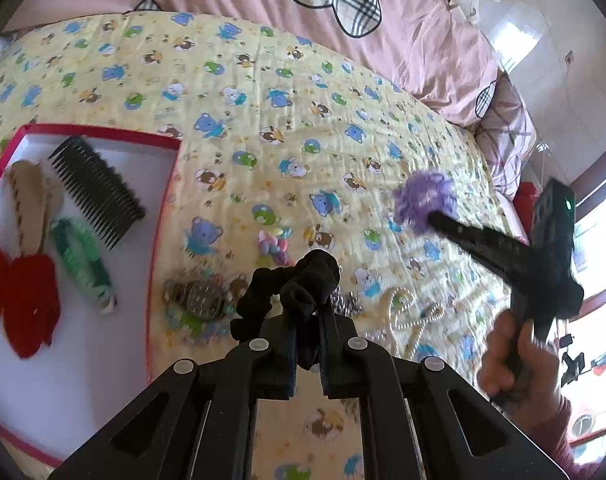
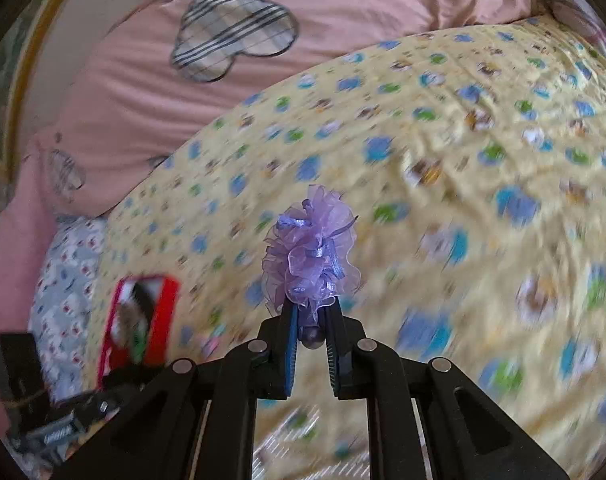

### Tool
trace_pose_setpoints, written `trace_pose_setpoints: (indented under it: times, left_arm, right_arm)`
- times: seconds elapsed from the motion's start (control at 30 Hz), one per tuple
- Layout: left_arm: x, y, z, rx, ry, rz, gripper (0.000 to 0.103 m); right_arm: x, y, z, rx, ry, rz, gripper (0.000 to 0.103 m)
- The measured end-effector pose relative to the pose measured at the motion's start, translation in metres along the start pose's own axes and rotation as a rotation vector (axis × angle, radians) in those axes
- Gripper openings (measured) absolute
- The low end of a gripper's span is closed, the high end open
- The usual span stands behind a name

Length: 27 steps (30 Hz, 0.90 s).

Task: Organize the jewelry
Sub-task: 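Carry the scrunchie and purple flower clip into the box and release both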

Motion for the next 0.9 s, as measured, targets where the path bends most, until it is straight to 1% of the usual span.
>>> trace_pose_setpoints:
  times: [0.2, 0.33, 0.4, 0.53, 0.7, 0.9]
  left_arm:
    - [-0.011, -0.009, 0.038, 0.036, -0.002, 0.040, 0.007]
    - [-0.018, -0.013, 0.060, 0.059, -0.004, 0.057, 0.007]
    - [-0.023, -0.015, 0.073, 0.074, -0.004, 0.062, 0.007]
    - [-0.037, -0.017, 0.096, 0.103, -0.002, 0.086, 0.007]
    - [-0.054, -0.020, 0.114, 0.125, 0.015, 0.105, 0.007]
    - [-0.075, -0.023, 0.134, 0.148, 0.068, 0.124, 0.007]
  right_arm:
    - [-0.039, -0.041, 0.022, -0.053, 0.081, 0.013, 0.012]
    - [-0.062, -0.061, 0.032, -0.081, 0.126, 0.034, 0.012]
    - [-0.076, -0.069, 0.036, -0.098, 0.163, 0.041, 0.012]
    - [-0.098, -0.081, 0.038, -0.115, 0.187, 0.083, 0.012]
    - [-0.115, -0.097, 0.032, -0.148, 0.206, 0.091, 0.013]
    - [-0.136, -0.113, 0.028, -0.168, 0.225, 0.122, 0.013]
Point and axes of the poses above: each gripper's, at about its wrist camera, not at the fingertips, and z roughly against the way its jaws point, x to its right, y to its top, the point moved 4 cm from there along -z, roughly the way its jaws point, and after that the axes turned 12 degrees about x, right-handed, at the moved point
